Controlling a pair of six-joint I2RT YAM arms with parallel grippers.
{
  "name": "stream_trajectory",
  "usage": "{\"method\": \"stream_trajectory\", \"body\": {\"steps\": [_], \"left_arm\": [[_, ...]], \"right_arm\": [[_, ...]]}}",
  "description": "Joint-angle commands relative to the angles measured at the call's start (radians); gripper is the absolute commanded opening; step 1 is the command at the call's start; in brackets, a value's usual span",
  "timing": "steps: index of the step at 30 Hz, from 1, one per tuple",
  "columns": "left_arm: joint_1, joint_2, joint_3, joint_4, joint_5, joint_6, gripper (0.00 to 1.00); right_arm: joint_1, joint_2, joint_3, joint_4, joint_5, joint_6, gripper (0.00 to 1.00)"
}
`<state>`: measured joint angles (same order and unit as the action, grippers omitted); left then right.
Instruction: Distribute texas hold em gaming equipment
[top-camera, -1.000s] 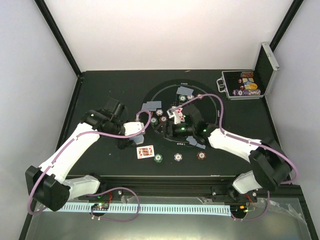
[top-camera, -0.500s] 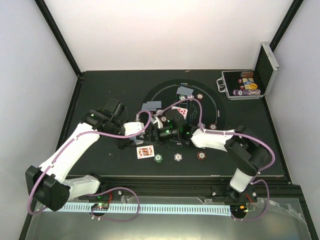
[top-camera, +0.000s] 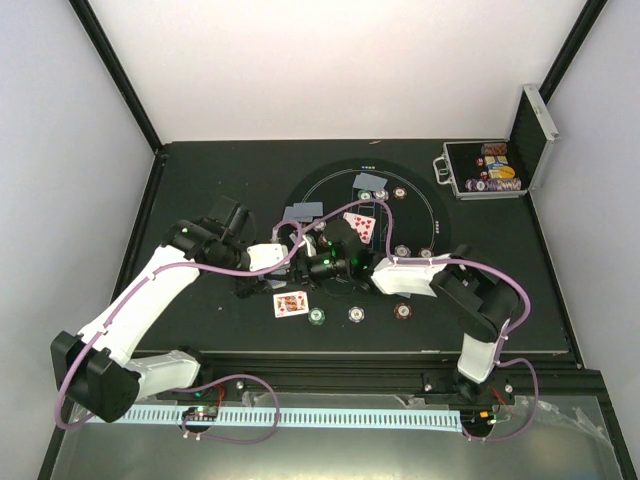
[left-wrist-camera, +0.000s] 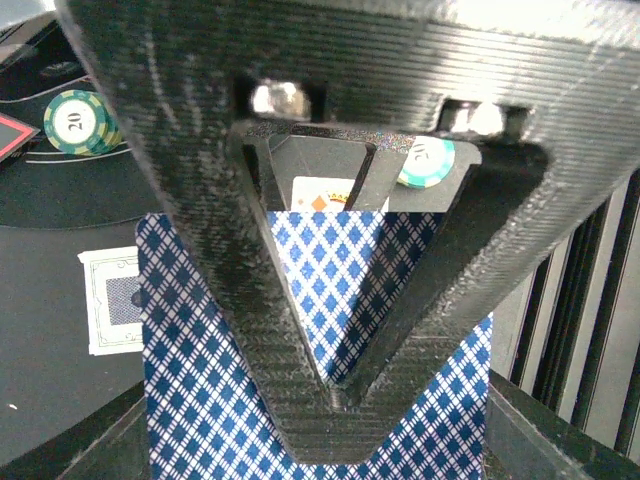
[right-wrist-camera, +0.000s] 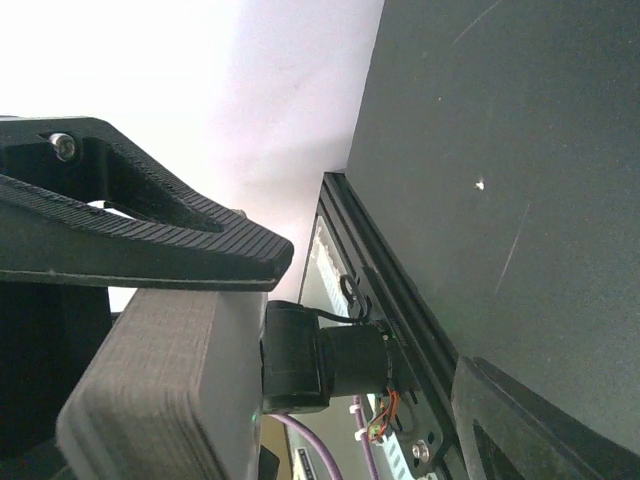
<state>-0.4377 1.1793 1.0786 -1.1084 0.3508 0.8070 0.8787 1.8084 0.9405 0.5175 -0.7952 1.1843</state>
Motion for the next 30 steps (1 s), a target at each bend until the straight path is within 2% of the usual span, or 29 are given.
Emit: {"method": "stream_trajectory", "body": {"steps": [1, 9, 15, 27, 30], "left_arm": [[0.002, -0.010, 0.020, 0.009, 0.009, -0.006, 0.02], [0.002, -0.013, 0.017, 0.012, 0.011, -0.009, 0.02], [0.002, -0.015, 0.016, 0.012, 0.013, -0.009, 0.01], [0.002, -0.010, 0.006, 0.023, 0.010, -0.006, 0.02], [0.002, -0.012, 0.008, 0.021, 0.008, -0.006, 0.02]], "right_arm": [[-0.021, 0.011, -0.016, 0.026, -0.001, 0.013, 0.70], [-0.085, -0.052, -0.100, 0.022, 0.007, -0.002, 0.63], [-0.095, -0.098, -0.081, -0.099, 0.020, -0.078, 0.52], [-0.113, -0.209, -0.063, -0.193, 0.025, -0.125, 0.07], [-0.131, -0.234, -0.060, -0.235, 0.020, -0.154, 0.01]]}}
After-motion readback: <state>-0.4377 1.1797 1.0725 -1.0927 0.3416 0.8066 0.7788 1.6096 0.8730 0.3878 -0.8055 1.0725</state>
